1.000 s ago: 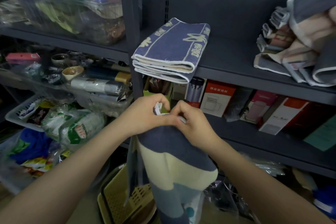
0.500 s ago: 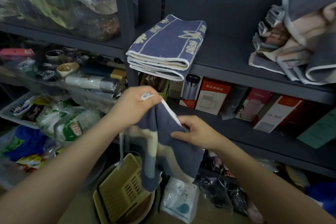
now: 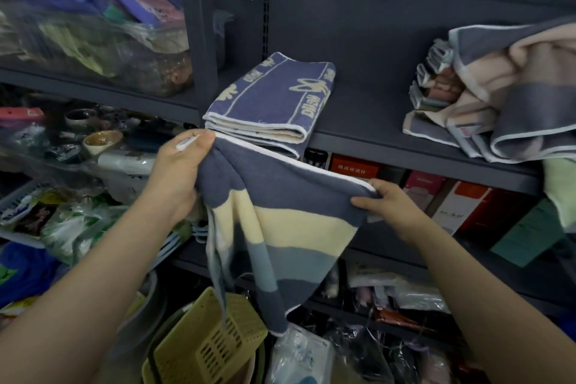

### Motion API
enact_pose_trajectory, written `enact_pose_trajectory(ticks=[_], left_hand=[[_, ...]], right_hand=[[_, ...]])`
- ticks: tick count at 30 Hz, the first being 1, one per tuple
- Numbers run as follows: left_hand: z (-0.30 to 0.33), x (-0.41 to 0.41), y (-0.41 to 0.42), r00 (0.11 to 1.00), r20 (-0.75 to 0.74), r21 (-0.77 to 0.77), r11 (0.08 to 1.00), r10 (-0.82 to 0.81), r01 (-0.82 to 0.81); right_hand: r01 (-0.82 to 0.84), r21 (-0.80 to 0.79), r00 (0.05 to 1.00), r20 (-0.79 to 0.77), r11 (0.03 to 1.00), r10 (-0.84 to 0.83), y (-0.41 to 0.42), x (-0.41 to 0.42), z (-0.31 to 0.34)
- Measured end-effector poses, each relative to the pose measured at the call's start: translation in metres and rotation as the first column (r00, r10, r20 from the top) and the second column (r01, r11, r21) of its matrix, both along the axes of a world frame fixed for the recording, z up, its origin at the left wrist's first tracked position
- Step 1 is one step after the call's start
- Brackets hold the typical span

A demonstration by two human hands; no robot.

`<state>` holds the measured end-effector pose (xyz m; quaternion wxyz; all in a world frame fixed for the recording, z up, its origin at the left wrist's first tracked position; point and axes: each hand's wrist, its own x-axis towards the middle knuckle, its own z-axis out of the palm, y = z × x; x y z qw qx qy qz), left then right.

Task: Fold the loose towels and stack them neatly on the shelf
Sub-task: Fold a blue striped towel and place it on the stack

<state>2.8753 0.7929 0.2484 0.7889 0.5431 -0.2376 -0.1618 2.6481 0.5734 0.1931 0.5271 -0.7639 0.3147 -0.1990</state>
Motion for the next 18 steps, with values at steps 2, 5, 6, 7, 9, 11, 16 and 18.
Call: enact_pose_trajectory(ticks=[2,5,6,7,9,11,16,18], left_hand=[[0.002,0.000,-0.003,0.999,-0.003,-0.026,0.999,-0.036,0.035],[0.006,0.003,-0.004,0.998,0.024,-0.060,0.997,-0.054,0.055],[0.008,0.005,-0.003,0.998,0.032,-0.069,0.996,-0.050,0.052],[0.009,0.008,-0.001,0.998,0.038,-0.072,0.997,-0.040,0.043],[0.010,0.013,0.002,0.998,0.055,-0.060,0.998,-0.023,0.026],[0.008,0.015,0.004,0.993,0.116,-0.021,0.999,-0.022,0.025],[0.005,0.007,0.002,0.969,0.227,0.000,0.995,-0.097,0.099],[0.012,0.001,-0.003,0.959,0.244,-0.014,0.989,-0.141,0.149]], right_hand=[[-0.018,0.297,0.982,0.186,0.955,-0.040,0.002,0.002,0.002],[-0.224,0.554,0.888,0.455,0.802,-0.066,0.008,0.002,0.009],[-0.296,0.574,0.851,0.521,0.763,-0.062,0.010,0.002,0.012],[-0.329,0.568,0.832,0.552,0.754,-0.053,0.011,0.001,0.015],[-0.227,0.507,0.884,0.466,0.832,-0.042,0.014,0.004,0.023],[0.042,0.208,0.954,0.282,0.977,-0.101,0.017,0.010,0.032],[0.321,-0.330,0.898,0.403,0.888,-0.175,0.021,0.026,0.066],[0.452,-0.443,0.868,0.419,0.774,-0.266,0.011,0.031,0.083]])
